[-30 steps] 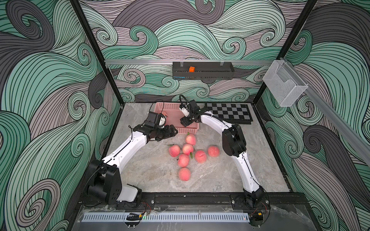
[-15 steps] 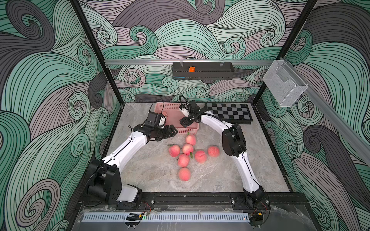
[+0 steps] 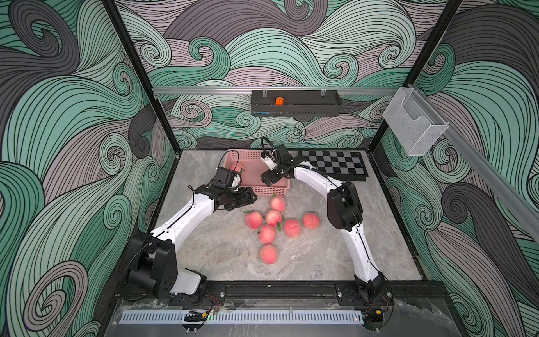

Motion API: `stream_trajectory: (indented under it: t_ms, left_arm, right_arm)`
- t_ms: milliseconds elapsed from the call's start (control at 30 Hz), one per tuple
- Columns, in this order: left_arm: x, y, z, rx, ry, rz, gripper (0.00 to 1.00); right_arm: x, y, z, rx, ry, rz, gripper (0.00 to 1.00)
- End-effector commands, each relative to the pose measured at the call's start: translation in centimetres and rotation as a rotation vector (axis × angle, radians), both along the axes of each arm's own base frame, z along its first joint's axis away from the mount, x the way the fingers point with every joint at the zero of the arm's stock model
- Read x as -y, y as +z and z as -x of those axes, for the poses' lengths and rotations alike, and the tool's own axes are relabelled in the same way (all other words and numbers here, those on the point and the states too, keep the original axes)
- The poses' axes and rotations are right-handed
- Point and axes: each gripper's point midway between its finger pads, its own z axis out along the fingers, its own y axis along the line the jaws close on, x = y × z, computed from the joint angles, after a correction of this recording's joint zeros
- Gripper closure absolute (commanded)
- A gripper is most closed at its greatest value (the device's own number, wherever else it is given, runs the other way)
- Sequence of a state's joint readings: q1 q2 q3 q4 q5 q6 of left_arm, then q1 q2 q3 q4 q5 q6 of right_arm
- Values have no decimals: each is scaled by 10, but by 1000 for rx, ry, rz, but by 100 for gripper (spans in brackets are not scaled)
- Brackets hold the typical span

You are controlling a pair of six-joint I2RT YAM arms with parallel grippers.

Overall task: Put the peaches into the basket
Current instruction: Place the peach in the basket, then pick up the peach from the center of the board.

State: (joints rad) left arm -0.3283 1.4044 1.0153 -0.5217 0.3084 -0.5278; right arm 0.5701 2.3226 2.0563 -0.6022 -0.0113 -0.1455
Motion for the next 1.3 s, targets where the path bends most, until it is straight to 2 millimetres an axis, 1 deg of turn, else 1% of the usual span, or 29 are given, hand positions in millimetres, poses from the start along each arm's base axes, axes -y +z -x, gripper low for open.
stream_trajectory:
  t_ms: [0, 33, 133, 267, 333, 400, 533, 600, 733, 900, 1000, 1100, 1167, 1267]
  left_arm:
    - [-9, -9, 7, -21, 2, -46, 14]
    - [-10, -13, 9, -32, 3, -50, 14]
    - [-10, -20, 11, -47, 9, -51, 14]
    - [-9, -25, 12, -52, 8, -57, 13]
    - [-8, -26, 12, -54, 8, -61, 13]
    - [-6, -38, 13, -87, 4, -71, 12]
    - [3, -49, 15, -109, -22, -84, 12]
    - [7, -53, 17, -113, -34, -102, 11]
    - [13, -62, 17, -125, -43, -127, 11]
    - [15, -75, 17, -150, -55, -164, 11]
    - [19, -81, 18, -160, -64, -175, 11]
    - [21, -85, 20, -169, -70, -185, 13]
    - [22, -88, 20, -172, -71, -193, 14]
    - [23, -92, 21, -184, -72, -200, 19]
  right_arm:
    - [-8, 57, 17, 71, 34, -67, 1]
    - [-7, 64, 24, 79, 34, -69, 1]
    - [-3, 73, 46, 77, 29, -76, 1]
    - [6, 77, 80, 63, 16, -105, 1]
    - [13, 75, 100, 52, 11, -115, 1]
    - [19, 75, 120, 44, 15, -119, 1]
    - [36, 73, 160, 35, 25, -110, 1]
    - [47, 69, 178, 21, 21, -112, 1]
    - [67, 68, 208, 10, 17, -133, 1]
    - [85, 58, 235, -9, 7, -126, 1]
    - [88, 53, 245, -25, 4, -143, 1]
    - [91, 46, 250, -38, 2, -143, 1]
    - [93, 39, 251, -40, -1, -132, 1]
    - [94, 33, 252, -46, 1, -125, 1]
